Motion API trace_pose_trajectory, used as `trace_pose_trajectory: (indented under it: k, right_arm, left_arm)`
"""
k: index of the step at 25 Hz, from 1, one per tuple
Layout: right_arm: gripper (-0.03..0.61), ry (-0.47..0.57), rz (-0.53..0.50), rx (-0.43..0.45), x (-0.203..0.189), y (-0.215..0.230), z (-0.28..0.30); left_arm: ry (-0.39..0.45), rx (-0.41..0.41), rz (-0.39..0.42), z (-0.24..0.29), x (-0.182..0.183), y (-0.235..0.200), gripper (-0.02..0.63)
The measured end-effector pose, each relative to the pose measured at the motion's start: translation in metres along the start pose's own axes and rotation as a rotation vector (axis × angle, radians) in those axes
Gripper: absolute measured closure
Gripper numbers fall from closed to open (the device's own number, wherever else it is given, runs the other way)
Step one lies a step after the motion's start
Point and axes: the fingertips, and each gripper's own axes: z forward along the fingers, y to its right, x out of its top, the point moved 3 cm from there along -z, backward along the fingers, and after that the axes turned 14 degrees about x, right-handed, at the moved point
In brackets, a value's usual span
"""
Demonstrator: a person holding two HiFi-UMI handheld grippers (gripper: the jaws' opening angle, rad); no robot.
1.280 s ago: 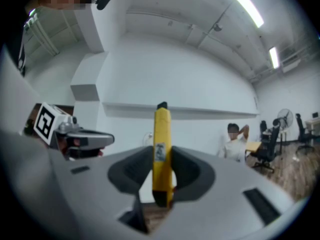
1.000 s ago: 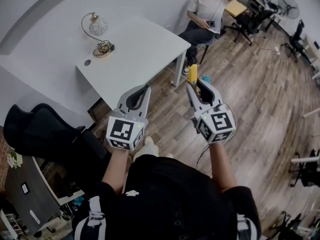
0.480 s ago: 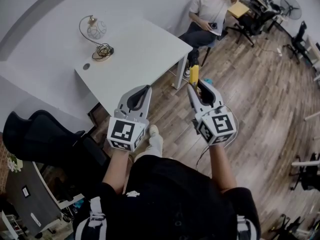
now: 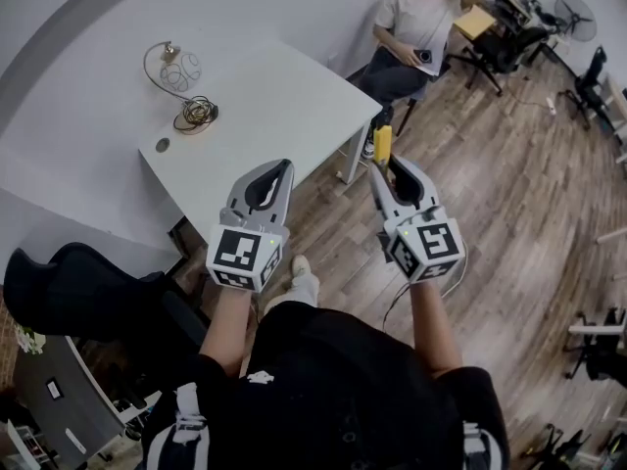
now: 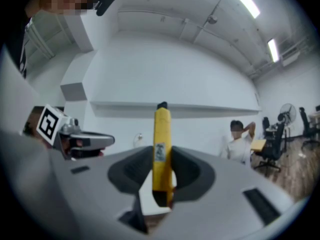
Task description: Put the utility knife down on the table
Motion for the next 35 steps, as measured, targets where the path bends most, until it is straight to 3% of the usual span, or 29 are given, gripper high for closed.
trace_pose_trajectory:
  k: [23, 35]
  right_arm:
    - [0.440, -0.041, 0.005, 0.048, 0.008, 0.069, 0.174]
    - [0.440, -0.077, 0.005, 0.143, -0.002, 0.078, 0.255]
  left_arm:
    - [-0.030, 0.023, -0.013, 0.133, -0.008, -0.117, 0.594]
    - [-0.059, 0.109, -0.040, 0.163, -0.028, -0.175, 0.594]
